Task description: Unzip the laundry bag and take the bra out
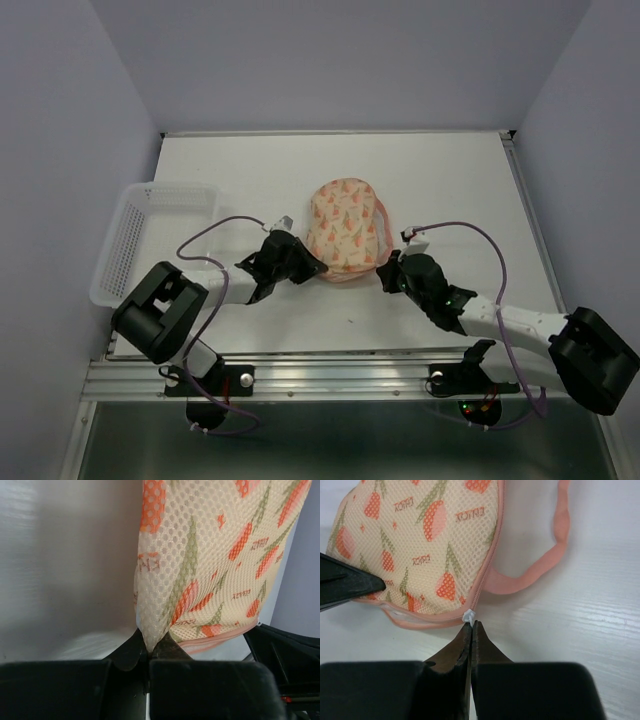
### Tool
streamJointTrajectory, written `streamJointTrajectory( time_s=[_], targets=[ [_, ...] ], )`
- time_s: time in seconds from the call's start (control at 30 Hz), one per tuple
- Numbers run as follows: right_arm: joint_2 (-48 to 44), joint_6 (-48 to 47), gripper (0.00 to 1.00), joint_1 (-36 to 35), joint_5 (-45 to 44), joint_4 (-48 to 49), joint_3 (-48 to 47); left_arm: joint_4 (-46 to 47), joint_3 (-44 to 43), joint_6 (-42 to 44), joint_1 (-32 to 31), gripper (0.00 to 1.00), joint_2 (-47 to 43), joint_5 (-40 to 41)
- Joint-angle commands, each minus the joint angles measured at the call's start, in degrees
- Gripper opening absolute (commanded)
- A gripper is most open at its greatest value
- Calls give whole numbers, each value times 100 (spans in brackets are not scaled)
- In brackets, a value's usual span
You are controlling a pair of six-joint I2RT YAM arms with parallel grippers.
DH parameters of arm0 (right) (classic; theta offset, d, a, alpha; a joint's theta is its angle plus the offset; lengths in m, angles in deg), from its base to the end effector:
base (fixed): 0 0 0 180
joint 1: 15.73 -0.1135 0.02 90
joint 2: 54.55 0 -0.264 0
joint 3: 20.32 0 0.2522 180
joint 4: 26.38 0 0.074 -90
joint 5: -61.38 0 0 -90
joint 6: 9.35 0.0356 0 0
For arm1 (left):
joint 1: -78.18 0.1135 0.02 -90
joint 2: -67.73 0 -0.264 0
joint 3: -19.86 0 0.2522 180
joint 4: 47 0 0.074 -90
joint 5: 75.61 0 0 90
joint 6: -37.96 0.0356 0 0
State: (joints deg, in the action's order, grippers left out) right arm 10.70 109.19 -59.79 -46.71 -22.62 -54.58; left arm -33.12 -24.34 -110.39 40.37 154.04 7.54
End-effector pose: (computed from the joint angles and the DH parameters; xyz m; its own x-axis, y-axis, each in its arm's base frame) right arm 0.1669 0.1461 0.1741 -0.5099 0.1386 -0.8490 -0.2493 0.9208 0.3000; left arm 0.2237 -0.1790 0.1561 -0.7849 -0.4607 -0.4143 0.0448 0.6246 -0.7796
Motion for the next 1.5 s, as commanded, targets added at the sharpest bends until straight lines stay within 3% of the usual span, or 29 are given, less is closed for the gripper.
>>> streamJointTrajectory(
  time_s=[0.0,0.1,0.17,0.23,0.27,0.37,0.47,0.57,0.77,1.0,1.1,1.13,1.23,1.27,1.3,1.33,1.37,1.47],
  targets=[
    [-311,-103,1,257,-898,-670,89,-768,196,868,589,0,-350,553],
    [-417,-172,1,257,-671,-715,89,-917,117,1009,862,0,-518,624],
    [-417,-269,1,257,-312,-697,54,-953,47,1027,906,11,-579,624],
    [-365,-348,1,257,-30,-548,36,-918,-59,975,906,28,-623,536],
    [-251,-340,1,257,102,-487,19,-822,-85,948,906,55,-623,466],
    [65,-226,1,257,585,-179,-25,-594,-120,755,898,85,-615,167],
    [381,-103,1,257,762,285,-51,-505,-112,589,819,99,-658,35],
    [671,2,1,257,876,515,-139,-435,-24,369,626,99,-790,35],
    [1077,152,1,90,1079,762,-394,-251,-103,-202,-243,99,-668,272],
    [1306,205,1,-156,1088,841,-561,40,-533,-449,-535,95,149,333],
    [1306,223,1,-156,1105,893,-553,92,-726,-520,-553,87,501,334],
    [1306,240,1,-156,1114,902,-544,110,-805,-520,-562,83,580,334],
    [1314,258,1,-209,1149,902,-552,110,-894,-537,-562,55,774,334],
    [1314,249,1,-209,1149,902,-552,119,-911,-529,-562,38,791,334],
    [1306,240,1,-209,1115,894,-535,119,-911,-502,-562,28,792,334],
    [1253,206,1,-209,1080,859,-517,102,-877,-485,-553,10,774,342],
    [1218,170,1,-209,1018,824,-509,67,-850,-467,-562,1,739,377],
    [999,47,1,-209,624,596,-500,-205,-780,-222,-535,0,476,553]
  ],
)
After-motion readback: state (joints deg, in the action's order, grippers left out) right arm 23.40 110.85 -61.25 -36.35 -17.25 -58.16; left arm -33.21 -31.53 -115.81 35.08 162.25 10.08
